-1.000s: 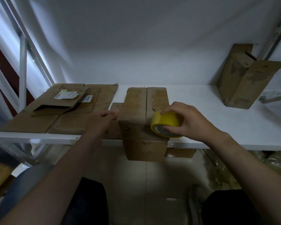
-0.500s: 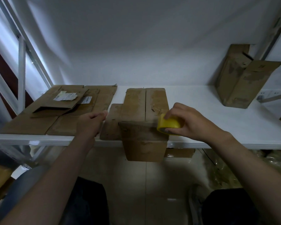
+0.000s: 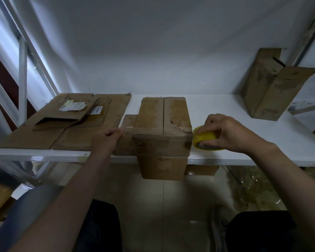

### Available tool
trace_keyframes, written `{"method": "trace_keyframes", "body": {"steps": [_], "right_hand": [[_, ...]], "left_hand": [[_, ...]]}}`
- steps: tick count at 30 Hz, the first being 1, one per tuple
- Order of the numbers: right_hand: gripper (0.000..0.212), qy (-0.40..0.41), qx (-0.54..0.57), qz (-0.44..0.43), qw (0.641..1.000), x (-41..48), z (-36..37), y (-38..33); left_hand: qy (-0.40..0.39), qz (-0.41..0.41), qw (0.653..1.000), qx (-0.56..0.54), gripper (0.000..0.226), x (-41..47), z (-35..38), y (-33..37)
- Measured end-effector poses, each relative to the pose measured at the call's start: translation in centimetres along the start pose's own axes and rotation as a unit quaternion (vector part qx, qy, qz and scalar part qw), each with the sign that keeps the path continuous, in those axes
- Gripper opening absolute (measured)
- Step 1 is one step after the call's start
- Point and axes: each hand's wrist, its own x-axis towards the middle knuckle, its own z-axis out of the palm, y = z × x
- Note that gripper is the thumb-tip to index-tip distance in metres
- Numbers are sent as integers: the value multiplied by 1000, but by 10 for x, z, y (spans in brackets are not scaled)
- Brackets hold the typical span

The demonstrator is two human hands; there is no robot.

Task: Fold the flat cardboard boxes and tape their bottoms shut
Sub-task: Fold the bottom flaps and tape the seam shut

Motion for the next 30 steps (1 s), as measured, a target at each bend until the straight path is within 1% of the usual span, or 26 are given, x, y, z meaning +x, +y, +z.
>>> {"method": "trace_keyframes", "body": {"steps": [3,8,13,19,23,26,30], "right_hand": [[36,9,13,-8,1000,-1,0,7],[36,10,-13,-21,1000,-2,6,21],[42,52,6,-20,998,-1,10,23],[37,36,-34,-38,998,10,28,42],[36,21,-42,-40,998,21,37,45],[38,9,-34,-29,999,25,45,47],[39,15,-35,-32,999,28,52,49]], "left_hand": [[-3,-11,1000,0,16,1,3,-7],[-10,-21,1000,4,20,4,7,-14],[-16,-43,999,-8,24,14,8,-24],[-7,-36,999,29,35,21,16,-33],[-7,-56,998,21,34,29,20,-38],[-8,-66,998,-5,33,35,22,-41],[-32,-107,993,-45,27,39,24,-44]]}}
